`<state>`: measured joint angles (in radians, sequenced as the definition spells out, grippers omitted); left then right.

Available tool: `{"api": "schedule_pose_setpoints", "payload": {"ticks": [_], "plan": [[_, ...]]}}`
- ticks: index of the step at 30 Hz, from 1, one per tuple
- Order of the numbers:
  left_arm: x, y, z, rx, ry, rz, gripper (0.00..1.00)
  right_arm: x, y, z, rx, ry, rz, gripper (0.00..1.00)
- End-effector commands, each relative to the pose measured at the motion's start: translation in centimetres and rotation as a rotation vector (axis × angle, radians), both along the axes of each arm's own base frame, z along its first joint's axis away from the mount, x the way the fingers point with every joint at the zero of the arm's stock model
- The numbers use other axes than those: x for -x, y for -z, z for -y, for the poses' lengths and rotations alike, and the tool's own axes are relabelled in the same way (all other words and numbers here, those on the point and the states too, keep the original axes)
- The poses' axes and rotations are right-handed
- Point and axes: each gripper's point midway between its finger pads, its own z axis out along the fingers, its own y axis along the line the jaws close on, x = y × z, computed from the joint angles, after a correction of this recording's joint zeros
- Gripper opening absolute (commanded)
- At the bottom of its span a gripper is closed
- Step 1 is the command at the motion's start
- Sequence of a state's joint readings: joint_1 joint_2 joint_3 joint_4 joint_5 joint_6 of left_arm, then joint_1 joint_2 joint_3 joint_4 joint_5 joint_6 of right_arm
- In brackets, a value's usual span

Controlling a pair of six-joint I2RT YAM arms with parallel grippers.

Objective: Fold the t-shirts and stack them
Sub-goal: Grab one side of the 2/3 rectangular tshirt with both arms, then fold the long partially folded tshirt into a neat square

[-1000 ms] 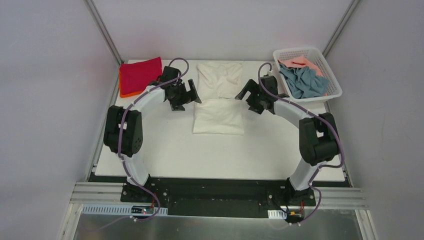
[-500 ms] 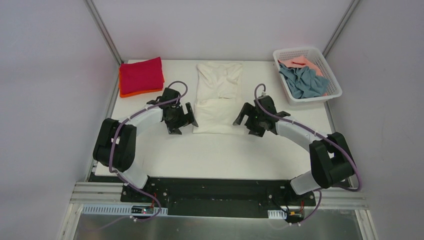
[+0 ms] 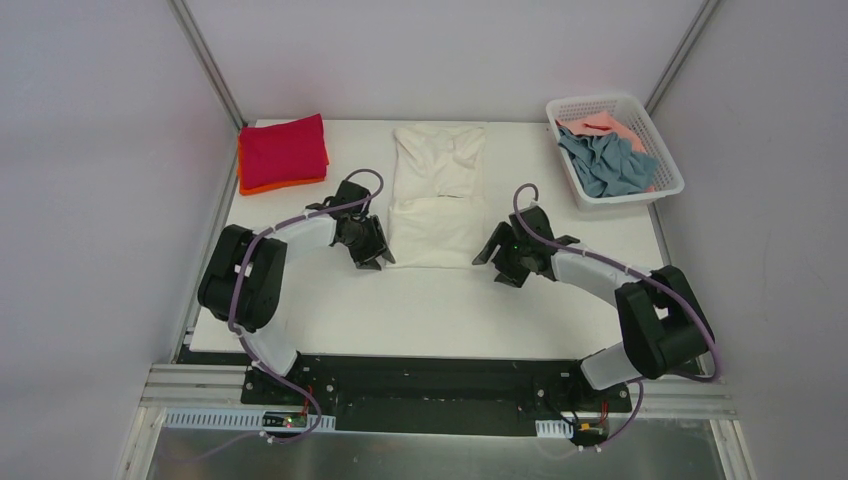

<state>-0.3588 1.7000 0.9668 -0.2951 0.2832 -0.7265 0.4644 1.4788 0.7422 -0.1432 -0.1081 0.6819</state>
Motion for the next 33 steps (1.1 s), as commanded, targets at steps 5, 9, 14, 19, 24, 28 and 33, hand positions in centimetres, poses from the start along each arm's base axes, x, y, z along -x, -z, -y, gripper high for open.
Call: {"api": "schedule_pose_setpoints", "payload": {"ticks": [5,9,14,19,24,28,33], "plan": [[0.2,2.4,0.3,-0.004,-0.001,-0.05,0.23,-0.8,1.3,0.0,-0.008,0.059,-0.009,0.62],[0.1,2.7,0.4,-0.001,-0.001,-0.052,0.0,-1.0,2.0,0.1,-0.002,0.066,-0.017,0.54],[0.0,2.9,0.4,-0.008,-0.001,-0.048,0.0,-1.1,2.7,0.0,0.001,0.071,-0.034,0.36],[0.4,1.9,0.2,-0.001,-0.009,-0.023,0.0,-0.1,1.3,-1.1,-0.075,0.02,-0.04,0.0],[3.2,-0.2,-0.9,-0.018,-0.021,0.056,0.0,3.6,-1.1,-1.3,-0.143,-0.077,-0.067,0.0],[6.2,-2.4,-1.1,0.018,-0.015,0.131,0.0,8.2,-3.5,-1.6,-0.233,-0.192,-0.15,0.0],[10.3,-6.3,-2.0,0.041,-0.009,0.24,0.0,14.8,-7.6,-1.2,-0.33,-0.363,-0.233,0.0]]}}
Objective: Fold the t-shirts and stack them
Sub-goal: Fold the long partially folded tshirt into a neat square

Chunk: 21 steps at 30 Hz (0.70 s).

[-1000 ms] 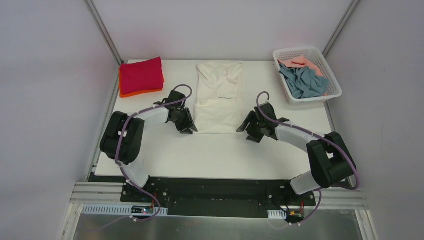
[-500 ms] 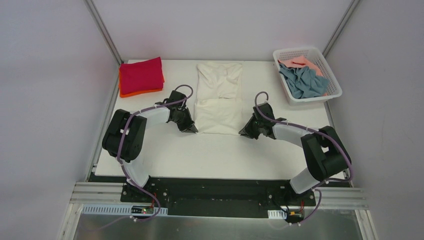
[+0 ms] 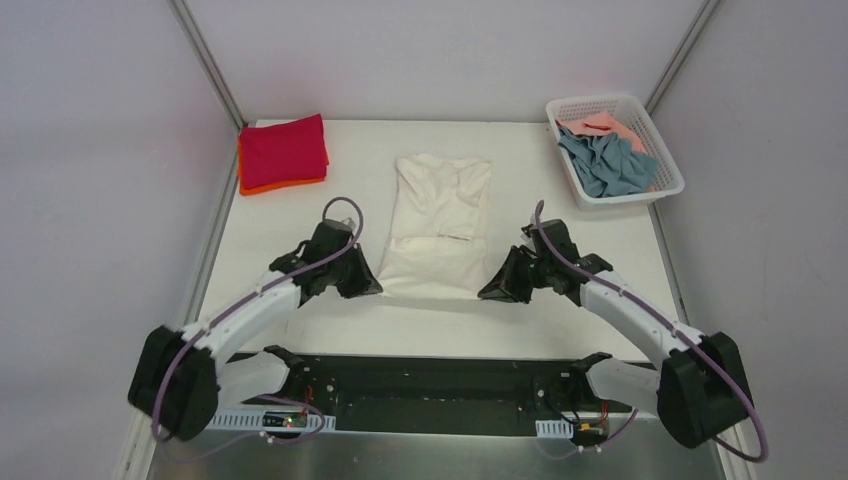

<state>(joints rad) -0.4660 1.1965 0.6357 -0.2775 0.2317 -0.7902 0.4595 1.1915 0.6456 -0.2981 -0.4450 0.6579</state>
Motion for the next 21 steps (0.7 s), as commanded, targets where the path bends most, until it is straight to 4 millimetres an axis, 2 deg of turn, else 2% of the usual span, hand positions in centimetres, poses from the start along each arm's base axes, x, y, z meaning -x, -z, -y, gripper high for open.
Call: {"api": "schedule_pose_setpoints", "payload": {"ticks": [1,6,11,14,17,21], "plan": [[3.0,-3.5,-1.4,0.011,-0.029,0.106,0.0,8.0,-3.1,0.8,-0.081,-0.199,-0.146,0.0],[5.7,-7.7,-1.6,0.106,0.029,0.261,0.0,12.4,-6.8,0.7,-0.229,-0.314,-0.193,0.0],[7.0,-11.5,-1.7,0.207,0.065,0.393,0.0,14.9,-9.3,0.8,-0.341,-0.408,-0.165,0.0],[7.0,-12.6,-1.8,0.217,0.067,0.43,0.0,14.7,-9.8,0.8,-0.342,-0.392,-0.123,0.0],[6.1,-13.0,-2.3,0.183,0.03,0.446,0.0,13.3,-9.7,0.8,-0.301,-0.346,-0.086,0.0],[3.8,-13.6,-3.2,0.097,-0.048,0.467,0.0,9.8,-10.0,1.3,-0.228,-0.232,0.001,0.0]]}}
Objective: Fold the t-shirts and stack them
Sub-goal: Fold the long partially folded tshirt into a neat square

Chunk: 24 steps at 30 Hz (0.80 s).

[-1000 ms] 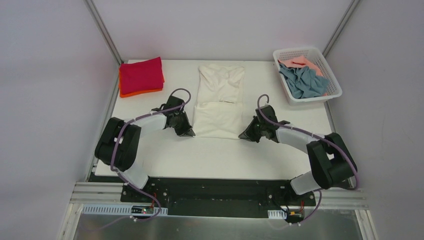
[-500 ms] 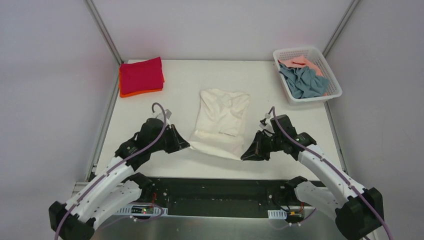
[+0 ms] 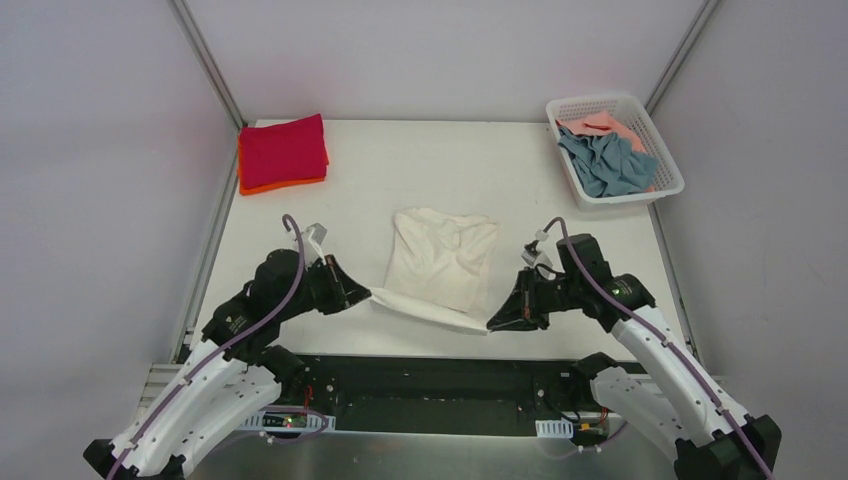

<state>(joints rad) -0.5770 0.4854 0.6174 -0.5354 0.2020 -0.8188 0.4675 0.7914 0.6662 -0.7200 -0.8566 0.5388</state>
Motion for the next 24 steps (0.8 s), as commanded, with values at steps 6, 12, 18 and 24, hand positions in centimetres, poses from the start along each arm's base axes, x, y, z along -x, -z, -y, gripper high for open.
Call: {"api": "schedule_pose_setpoints", "payload": {"ticks": [6,12,18,24], "plan": [[-7.3,-2.8,-2.6,-0.225,-0.248,0.086,0.0,-6.7,-2.3,1.2,0.092,0.18,0.117,0.0],[-12.0,-3.1,-4.0,-0.375,-0.421,0.081,0.0,-11.2,-2.7,1.5,0.134,0.262,0.175,0.0],[-15.5,-3.8,-3.3,-0.439,-0.453,0.08,0.0,-15.7,-3.0,2.2,0.133,0.382,0.206,0.0],[-18.6,-3.3,-2.6,-0.446,-0.437,0.054,0.0,-18.0,-2.4,2.6,0.137,0.4,0.163,0.0]]}}
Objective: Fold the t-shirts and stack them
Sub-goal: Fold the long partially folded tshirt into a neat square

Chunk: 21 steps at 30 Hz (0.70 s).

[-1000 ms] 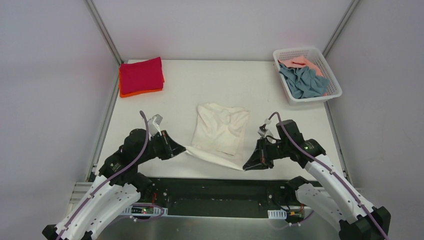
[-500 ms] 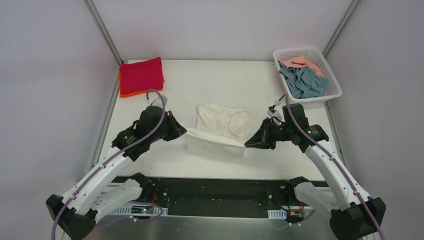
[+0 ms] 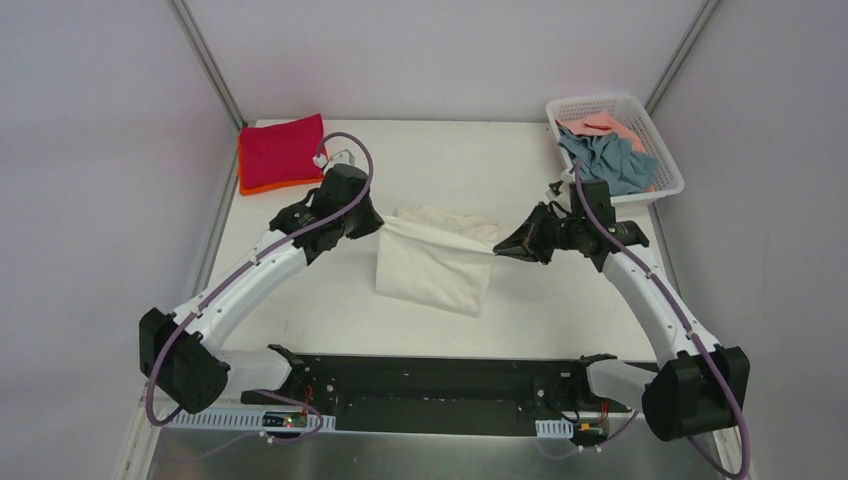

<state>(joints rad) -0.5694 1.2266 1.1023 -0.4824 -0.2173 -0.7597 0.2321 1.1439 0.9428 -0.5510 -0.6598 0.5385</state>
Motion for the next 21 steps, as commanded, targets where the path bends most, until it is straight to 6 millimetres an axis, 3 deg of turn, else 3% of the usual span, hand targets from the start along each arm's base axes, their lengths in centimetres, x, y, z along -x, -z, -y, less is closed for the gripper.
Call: {"api": "schedule_pose_setpoints", "payload": {"ticks": [1,11,21], "plan": [[-3.9,-1.1,-3.0,-0.097,-0.107,0.065,0.0,-2.6,-0.3,1.0,0.023,0.054,0.017,0.0],[-9.7,2.7,-1.2,-0.085,-0.055,-0.051,0.0,-7.4,3.0,2.0,0.013,0.121,-0.068,0.0],[-13.6,6.8,-0.5,-0.084,-0.043,-0.145,0.0,-12.4,7.2,2.3,-0.01,0.18,-0.133,0.0]]}}
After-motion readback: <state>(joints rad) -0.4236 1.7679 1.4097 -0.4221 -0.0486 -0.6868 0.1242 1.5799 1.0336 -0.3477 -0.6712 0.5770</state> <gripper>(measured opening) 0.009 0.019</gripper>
